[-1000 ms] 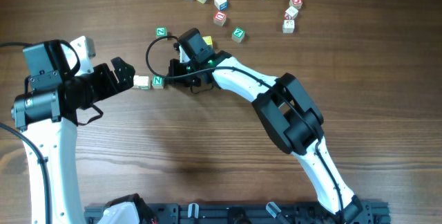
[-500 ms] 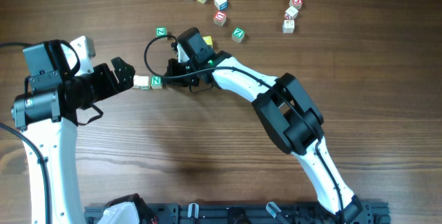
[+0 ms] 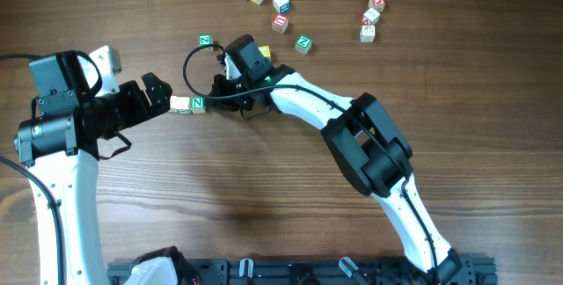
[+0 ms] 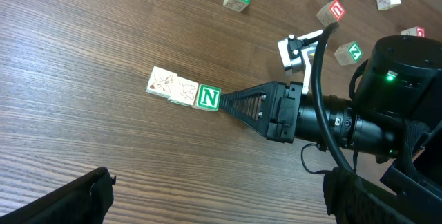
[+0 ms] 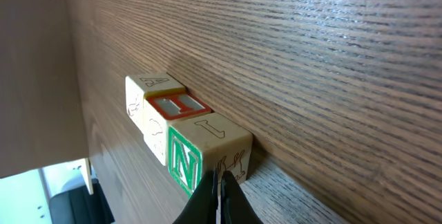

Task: Form a horizontal line
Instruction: 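Push the N block left against the pair with the right gripper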

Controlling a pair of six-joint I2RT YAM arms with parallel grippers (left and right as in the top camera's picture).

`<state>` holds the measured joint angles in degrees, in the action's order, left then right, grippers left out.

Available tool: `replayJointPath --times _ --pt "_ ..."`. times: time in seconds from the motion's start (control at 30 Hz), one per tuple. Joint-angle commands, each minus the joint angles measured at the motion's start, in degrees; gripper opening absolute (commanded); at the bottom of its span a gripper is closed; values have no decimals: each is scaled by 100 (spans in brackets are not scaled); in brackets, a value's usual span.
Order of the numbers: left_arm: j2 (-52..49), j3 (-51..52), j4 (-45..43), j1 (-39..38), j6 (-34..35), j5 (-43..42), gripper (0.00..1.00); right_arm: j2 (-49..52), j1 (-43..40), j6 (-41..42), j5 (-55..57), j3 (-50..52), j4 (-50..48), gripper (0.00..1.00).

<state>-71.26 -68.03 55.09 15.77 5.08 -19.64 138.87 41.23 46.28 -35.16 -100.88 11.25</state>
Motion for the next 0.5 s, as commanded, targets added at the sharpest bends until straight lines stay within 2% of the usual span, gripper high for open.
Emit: replayJointPath --times 0.0,0.47 --pt "-22 33 -15 11 -31 -68 100 146 50 37 -236 -63 -81 5" --pt "-22 33 -15 11 -31 -70 100 146 55 39 -289 -63 -116 5"
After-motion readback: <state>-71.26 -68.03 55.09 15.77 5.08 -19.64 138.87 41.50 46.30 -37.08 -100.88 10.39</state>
